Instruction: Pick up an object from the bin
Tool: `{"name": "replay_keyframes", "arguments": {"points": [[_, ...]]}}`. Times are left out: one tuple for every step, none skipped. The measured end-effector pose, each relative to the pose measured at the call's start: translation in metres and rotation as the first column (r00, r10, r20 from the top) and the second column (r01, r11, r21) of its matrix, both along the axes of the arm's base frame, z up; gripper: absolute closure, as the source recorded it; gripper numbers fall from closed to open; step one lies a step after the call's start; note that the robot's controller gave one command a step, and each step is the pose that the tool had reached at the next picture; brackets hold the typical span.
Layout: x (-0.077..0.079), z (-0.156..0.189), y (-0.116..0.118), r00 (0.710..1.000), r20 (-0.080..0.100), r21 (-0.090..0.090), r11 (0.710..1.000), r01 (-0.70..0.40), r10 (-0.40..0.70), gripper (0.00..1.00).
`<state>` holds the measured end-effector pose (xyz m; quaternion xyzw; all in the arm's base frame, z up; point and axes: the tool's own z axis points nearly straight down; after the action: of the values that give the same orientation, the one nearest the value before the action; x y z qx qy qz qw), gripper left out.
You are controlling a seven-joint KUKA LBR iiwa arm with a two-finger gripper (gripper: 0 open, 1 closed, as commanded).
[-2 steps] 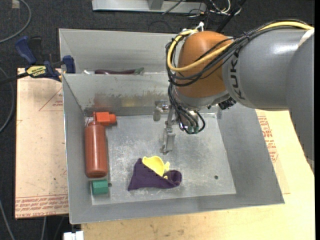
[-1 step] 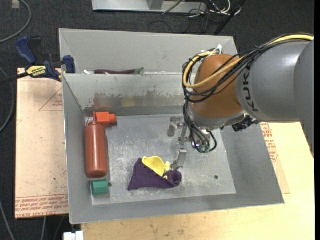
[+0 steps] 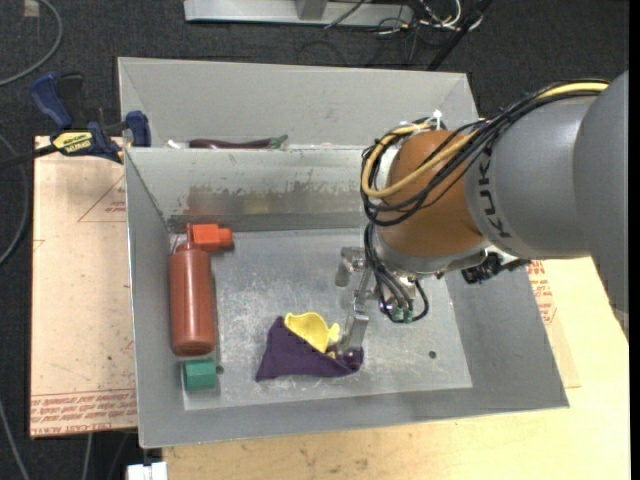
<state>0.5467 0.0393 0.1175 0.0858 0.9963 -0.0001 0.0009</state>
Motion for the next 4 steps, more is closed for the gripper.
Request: {"name": "replay_keyframes", "arguments": {"points": [[-0.005, -0.019, 0.022, 0.957, -0.003, 0.004, 0.957, -0.290, 0.290, 0.00], [-0.004, -0.023, 0.025, 0.934, -0.003, 0.004, 0.934, -0.356, 0.356, 0.00], [-0.053, -0.045, 0.038, 0.970, 0.004, 0.003, 0.970, -0.242, 0.242, 1.00], [-0.053, -0.045, 0.038, 0.970, 0.004, 0.003, 0.970, -0.242, 0.242, 1.00]]}}
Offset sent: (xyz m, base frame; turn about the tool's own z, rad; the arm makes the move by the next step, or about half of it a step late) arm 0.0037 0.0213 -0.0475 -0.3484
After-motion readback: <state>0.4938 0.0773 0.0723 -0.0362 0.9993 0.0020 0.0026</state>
